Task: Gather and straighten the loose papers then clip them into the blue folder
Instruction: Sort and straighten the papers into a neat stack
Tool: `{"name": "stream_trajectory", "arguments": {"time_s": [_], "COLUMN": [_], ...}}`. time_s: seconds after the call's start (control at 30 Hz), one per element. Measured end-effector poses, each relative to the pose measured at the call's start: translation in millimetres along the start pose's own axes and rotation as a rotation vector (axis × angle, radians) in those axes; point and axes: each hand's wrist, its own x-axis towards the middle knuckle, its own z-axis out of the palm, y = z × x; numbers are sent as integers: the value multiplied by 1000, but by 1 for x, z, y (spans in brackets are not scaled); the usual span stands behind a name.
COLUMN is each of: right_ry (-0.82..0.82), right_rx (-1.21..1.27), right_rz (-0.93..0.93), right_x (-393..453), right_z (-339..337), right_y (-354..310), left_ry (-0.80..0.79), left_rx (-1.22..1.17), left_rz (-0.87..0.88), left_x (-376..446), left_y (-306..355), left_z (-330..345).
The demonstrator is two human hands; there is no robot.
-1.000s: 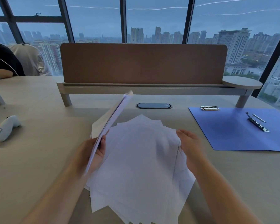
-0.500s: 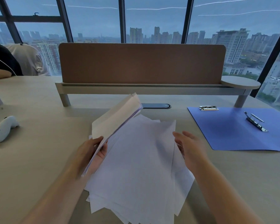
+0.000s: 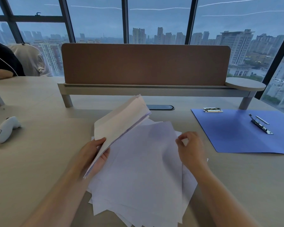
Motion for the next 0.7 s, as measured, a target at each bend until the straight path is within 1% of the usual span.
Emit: {"name": "stream_trajectory", "arguments": {"time_s": [0.03, 0.07, 0.17, 0.27, 0.3, 0.37, 0.43, 0.53, 0.63, 0.7], "right_ry": [11, 5, -77, -154, -168, -202, -239, -255, -280, -283], "right_rx": [39, 133, 451, 602, 626, 657, 654, 631, 729, 764], "right_rz": [-4, 16, 201, 362, 392, 417, 408, 410, 437, 438], "right_x": [1, 1, 2, 0, 0, 0, 0, -3, -4, -5], "right_z": [-2, -4, -5, -5, -6, -12, -15, -18, -16, -14], "right_y": [-2, -5, -11, -11, -12, -14, -14, -17, -18, -17], "left_ry": [-13, -22, -60, 2, 23, 58, 45, -16, -69, -75], "left_rx": [-8, -32, -79, -5, 71, 311, 499, 656, 716, 737], "left_rz": [9, 16, 29, 23, 28, 86, 175, 255, 297, 320], "left_x": [-1, 1, 3, 6, 6, 11, 13, 6, -6, -8], "left_y": [1, 2, 3, 3, 3, 4, 5, -2, -12, -19], "left_z": [-1, -3, -6, -9, -9, -8, -4, 5, 10, 11]}}
